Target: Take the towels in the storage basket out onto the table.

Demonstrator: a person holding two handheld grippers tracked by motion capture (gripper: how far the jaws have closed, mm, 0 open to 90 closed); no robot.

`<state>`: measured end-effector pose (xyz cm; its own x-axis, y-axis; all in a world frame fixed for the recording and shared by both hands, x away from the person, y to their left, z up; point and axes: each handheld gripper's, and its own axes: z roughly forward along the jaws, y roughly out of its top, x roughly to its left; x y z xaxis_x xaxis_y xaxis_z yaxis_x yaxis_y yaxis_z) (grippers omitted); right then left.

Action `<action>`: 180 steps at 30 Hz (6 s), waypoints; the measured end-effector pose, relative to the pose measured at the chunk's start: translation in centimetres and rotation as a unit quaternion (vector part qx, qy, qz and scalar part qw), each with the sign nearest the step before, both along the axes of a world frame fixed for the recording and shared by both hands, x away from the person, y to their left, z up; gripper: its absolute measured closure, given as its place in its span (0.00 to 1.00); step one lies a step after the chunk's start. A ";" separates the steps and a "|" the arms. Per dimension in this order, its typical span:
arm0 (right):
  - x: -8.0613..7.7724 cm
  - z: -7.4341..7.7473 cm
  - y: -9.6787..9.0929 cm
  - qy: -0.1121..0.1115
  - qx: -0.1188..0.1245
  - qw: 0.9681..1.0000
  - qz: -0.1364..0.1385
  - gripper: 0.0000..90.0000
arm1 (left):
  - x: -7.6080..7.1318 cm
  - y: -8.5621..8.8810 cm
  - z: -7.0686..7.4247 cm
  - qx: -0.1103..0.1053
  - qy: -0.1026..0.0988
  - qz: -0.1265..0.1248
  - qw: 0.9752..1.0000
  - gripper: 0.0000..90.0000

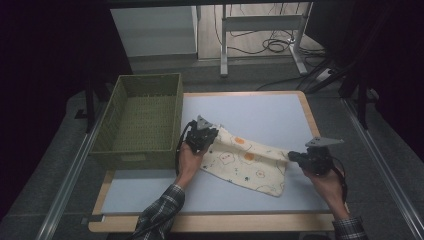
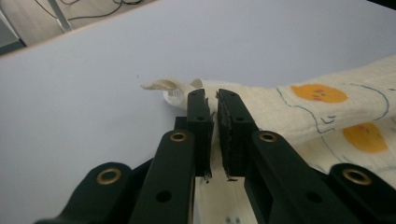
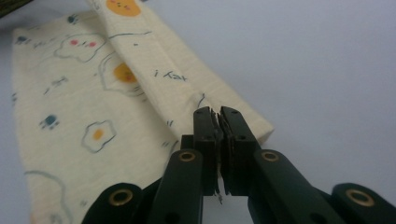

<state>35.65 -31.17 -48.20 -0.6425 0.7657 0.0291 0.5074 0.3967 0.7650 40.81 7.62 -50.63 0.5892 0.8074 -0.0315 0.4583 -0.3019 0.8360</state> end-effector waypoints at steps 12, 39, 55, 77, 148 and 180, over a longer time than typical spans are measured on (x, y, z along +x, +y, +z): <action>-4.0 -1.2 0.8 0.018 0.010 0.999 0.034 0.95 | -4.4 1.0 -1.4 0.019 0.008 0.002 1.000 0.92; -5.6 -2.1 0.8 0.041 0.010 0.998 0.043 0.83 | -2.7 -1.7 2.0 0.044 0.038 -0.007 0.998 0.59; -7.1 -1.2 0.5 0.039 0.017 0.998 0.052 0.82 | -4.7 -0.1 -0.3 0.094 0.104 -0.023 0.990 0.55; -7.8 -3.2 2.3 0.037 -0.035 0.996 0.072 0.86 | -5.9 1.5 -2.2 0.092 0.105 -0.012 0.990 0.72; 3.4 -1.6 -1.0 0.026 -0.039 0.998 -0.051 0.96 | -1.1 -1.9 -0.5 0.070 0.064 0.021 0.995 0.59; 2.5 -0.6 -3.3 0.031 -0.014 0.998 -0.053 0.69 | 2.0 -3.0 -2.1 0.100 0.085 -0.015 0.991 0.99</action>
